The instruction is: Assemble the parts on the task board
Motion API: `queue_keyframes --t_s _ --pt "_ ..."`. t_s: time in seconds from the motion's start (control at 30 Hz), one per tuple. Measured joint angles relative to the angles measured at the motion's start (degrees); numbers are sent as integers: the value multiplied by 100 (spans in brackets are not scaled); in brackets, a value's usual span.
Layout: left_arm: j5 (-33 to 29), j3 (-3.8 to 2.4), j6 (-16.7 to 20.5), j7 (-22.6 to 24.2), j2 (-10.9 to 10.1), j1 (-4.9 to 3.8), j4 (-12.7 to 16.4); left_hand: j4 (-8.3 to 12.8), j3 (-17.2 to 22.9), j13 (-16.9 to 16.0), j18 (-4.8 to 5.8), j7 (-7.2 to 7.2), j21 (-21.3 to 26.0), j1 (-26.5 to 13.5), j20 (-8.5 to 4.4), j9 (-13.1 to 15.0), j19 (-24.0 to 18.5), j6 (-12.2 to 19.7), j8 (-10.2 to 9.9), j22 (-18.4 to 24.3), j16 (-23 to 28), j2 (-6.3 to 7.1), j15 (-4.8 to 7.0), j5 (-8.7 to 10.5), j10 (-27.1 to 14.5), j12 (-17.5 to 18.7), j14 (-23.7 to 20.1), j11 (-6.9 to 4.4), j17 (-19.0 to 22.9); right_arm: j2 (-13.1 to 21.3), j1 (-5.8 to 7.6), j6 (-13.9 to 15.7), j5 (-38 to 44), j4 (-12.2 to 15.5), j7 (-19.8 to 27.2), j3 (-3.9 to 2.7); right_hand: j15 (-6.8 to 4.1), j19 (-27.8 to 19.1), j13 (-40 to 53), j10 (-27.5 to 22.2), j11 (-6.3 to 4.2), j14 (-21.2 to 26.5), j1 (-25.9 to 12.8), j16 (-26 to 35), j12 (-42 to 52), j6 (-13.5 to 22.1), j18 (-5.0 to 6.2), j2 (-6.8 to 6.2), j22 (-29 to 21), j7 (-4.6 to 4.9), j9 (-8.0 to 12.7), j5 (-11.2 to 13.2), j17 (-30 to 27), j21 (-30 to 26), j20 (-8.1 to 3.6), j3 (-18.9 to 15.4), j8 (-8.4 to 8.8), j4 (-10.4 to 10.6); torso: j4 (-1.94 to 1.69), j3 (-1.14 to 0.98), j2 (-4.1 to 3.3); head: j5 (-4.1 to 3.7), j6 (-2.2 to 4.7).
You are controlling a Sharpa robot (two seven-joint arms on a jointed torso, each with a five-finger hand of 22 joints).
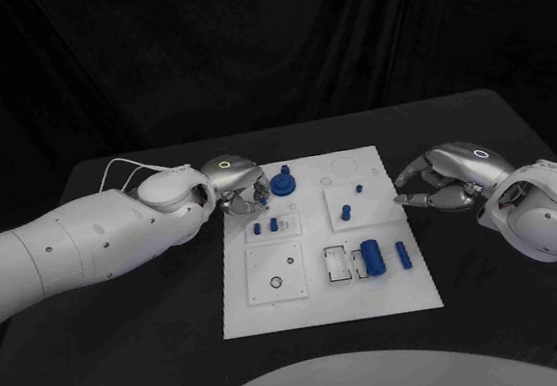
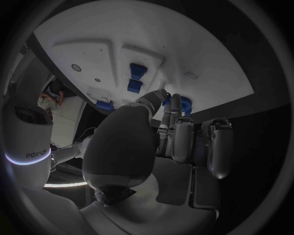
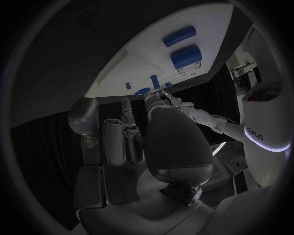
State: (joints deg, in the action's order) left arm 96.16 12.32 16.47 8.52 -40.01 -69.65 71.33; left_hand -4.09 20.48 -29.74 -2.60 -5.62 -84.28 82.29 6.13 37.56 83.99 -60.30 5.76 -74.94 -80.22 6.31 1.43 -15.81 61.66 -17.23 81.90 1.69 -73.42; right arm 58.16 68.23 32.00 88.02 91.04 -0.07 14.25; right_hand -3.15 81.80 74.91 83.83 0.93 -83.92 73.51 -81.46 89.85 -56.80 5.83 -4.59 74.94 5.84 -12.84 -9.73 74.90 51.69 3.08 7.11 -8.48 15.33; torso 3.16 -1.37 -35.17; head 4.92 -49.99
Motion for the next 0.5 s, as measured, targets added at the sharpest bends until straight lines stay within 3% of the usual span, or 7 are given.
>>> queue_keyframes --t_s 0.5 --pt "1 0 -45 -27 -4 0 49 0 0 12 0 14 0 -13 0 -16 0 -13 -24 1 16 17 0 1 16 0 0 17 1 -10 -4 0 0 -1 0 1 0 0 0 0 0 0 0 0 0 0 0 0 -1 0 -1 0 0 0 0 0 0 0 1 0 2 -4 0"
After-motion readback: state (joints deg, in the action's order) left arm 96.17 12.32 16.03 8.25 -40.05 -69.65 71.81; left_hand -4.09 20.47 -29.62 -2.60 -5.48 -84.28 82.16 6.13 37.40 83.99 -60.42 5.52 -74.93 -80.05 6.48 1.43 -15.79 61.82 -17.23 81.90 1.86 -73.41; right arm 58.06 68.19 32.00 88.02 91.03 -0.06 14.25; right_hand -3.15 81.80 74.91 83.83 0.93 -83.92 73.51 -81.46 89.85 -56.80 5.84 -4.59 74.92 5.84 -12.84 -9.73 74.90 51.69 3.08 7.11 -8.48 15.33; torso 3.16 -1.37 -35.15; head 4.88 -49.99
